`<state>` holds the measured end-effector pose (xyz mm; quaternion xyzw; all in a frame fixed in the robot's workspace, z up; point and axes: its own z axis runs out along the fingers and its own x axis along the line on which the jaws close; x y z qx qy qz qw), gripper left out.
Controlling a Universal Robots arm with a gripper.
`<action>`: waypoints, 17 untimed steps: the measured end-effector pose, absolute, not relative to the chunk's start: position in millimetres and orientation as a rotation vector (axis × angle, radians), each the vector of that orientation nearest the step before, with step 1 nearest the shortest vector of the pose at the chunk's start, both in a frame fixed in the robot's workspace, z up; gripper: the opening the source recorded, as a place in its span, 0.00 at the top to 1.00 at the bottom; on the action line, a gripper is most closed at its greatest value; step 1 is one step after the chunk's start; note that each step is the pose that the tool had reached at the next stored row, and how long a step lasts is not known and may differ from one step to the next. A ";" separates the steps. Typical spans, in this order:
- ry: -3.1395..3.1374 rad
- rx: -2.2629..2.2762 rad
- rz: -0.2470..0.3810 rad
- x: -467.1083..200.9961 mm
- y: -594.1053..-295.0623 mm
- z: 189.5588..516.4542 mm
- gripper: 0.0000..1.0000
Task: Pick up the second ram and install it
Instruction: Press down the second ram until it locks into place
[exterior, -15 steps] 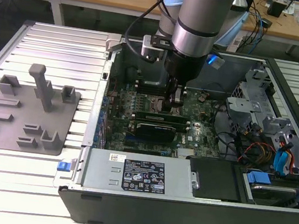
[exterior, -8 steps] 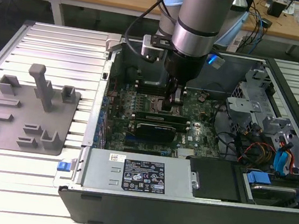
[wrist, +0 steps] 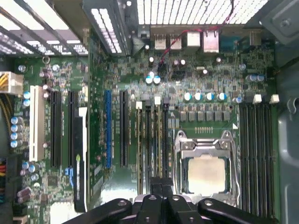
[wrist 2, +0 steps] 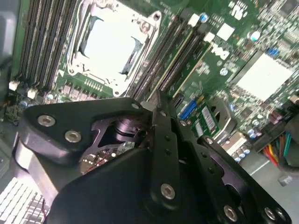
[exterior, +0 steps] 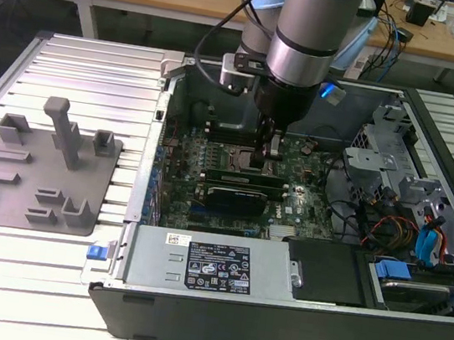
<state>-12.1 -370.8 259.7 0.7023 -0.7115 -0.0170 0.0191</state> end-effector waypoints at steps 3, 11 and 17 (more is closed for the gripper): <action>-2.208 2.179 -0.054 6.4 -370.8 257.1 0.92; -2.206 2.177 -0.058 29.0 -370.7 238.8 0.92; -2.205 2.176 -0.059 31.6 -369.4 232.9 0.92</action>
